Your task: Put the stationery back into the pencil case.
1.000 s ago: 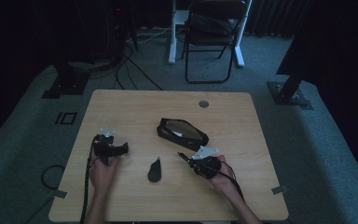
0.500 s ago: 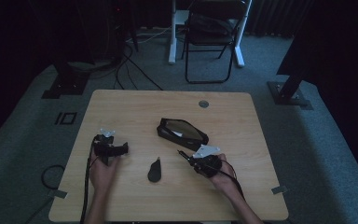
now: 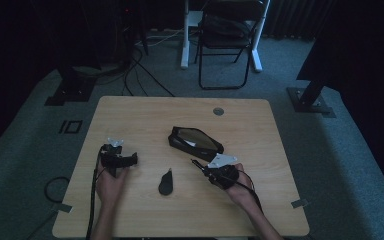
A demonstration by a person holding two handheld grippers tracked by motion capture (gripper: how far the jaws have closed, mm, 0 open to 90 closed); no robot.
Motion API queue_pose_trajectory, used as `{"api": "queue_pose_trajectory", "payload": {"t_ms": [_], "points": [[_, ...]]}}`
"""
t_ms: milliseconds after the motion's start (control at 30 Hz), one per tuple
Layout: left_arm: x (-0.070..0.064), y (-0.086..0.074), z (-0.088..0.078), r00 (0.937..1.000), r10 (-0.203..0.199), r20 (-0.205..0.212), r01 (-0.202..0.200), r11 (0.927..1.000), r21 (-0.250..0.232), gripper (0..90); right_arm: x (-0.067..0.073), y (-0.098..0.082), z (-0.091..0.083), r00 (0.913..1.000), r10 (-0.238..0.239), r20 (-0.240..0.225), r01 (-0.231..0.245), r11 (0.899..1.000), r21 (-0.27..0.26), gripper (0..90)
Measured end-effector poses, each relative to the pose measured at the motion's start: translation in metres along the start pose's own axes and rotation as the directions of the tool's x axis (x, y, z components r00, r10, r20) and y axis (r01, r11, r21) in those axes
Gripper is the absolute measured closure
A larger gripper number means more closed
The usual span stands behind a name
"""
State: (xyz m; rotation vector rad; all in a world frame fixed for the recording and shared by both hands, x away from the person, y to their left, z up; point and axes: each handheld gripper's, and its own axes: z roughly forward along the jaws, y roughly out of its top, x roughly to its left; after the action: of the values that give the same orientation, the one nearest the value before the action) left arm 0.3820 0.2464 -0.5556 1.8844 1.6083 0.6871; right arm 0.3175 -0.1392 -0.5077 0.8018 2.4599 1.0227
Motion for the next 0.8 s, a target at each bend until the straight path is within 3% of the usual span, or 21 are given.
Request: {"api": "queue_pose_trajectory", "payload": {"t_ms": [800], "points": [[0.000,0.000,0.000,1.0000,0.000,0.000,0.000,1.0000,0.000,7.2,-0.006,0.011,-0.009,0.9998,-0.002,0.019,0.003,1.000,-0.029,79.8]]}}
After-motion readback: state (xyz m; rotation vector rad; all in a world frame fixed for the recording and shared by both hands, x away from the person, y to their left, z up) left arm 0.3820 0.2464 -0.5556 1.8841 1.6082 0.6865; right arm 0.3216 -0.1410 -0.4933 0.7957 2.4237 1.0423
